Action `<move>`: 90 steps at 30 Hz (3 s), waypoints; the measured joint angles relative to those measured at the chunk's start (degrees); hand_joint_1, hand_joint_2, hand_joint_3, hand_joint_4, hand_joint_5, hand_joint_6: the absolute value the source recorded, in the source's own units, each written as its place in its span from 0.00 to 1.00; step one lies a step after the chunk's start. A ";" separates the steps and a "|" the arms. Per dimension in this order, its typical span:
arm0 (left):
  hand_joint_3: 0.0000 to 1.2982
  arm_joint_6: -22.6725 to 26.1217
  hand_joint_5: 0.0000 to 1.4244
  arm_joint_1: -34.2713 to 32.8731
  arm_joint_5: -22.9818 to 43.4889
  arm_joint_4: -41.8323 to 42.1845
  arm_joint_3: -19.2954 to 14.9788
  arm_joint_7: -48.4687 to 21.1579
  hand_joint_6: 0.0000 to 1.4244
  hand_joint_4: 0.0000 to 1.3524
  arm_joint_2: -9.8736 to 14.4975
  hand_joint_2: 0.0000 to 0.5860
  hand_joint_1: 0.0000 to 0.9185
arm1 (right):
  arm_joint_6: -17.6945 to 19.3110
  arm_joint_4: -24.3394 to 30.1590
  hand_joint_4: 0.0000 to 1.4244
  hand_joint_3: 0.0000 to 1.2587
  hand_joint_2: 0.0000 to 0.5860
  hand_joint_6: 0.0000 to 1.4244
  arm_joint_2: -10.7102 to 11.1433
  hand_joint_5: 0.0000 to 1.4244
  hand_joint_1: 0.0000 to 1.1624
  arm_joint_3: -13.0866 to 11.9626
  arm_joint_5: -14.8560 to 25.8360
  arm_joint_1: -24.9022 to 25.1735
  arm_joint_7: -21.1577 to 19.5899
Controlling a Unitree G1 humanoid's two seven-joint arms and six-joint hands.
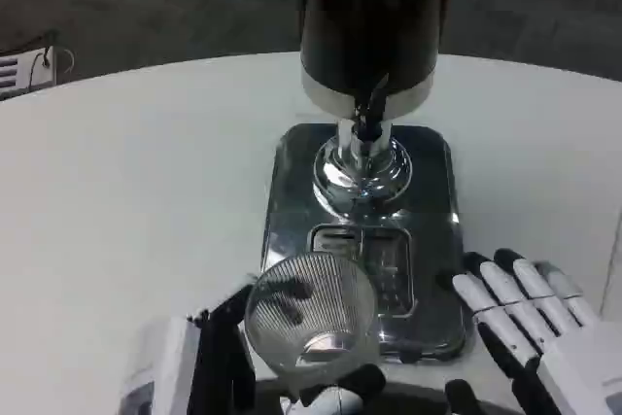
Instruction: Grasp the cup under the faucet to collect the drink, then remove the cup.
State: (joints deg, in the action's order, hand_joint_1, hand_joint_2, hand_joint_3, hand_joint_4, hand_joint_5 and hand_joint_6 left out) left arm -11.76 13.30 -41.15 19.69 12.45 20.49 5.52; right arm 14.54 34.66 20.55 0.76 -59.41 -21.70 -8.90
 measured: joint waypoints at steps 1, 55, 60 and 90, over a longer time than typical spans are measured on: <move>0.74 0.00 0.89 0.00 0.00 0.00 0.00 0.00 1.00 0.83 0.00 0.15 0.59 | -0.02 0.00 0.03 0.08 0.96 0.03 0.00 0.01 0.27 0.00 0.00 -0.03 0.00; 0.74 0.41 0.89 -19.81 0.66 -20.66 -6.91 3.25 1.00 0.82 1.24 0.14 0.60 | -0.30 1.42 0.03 0.08 0.96 0.03 0.31 0.01 0.27 -1.07 0.11 -0.69 1.71; 0.74 0.40 0.89 -25.77 0.72 -25.87 -6.69 3.87 1.00 0.82 1.70 0.14 0.60 | -0.65 1.67 0.03 0.08 0.96 0.03 0.16 0.01 0.27 -1.16 0.10 -0.85 1.74; 0.75 4.69 0.89 -42.13 0.42 -40.34 -2.04 5.70 1.00 0.82 0.98 0.13 0.59 | -1.31 2.03 0.03 0.09 0.97 0.03 -0.49 0.01 0.26 -2.40 0.12 -2.28 1.73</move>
State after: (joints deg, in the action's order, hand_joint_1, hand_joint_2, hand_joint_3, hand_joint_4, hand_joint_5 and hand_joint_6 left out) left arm -7.07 -28.84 -40.73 -20.65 10.42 26.19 6.51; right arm 13.23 36.69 20.06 -1.64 -59.29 -23.97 -7.17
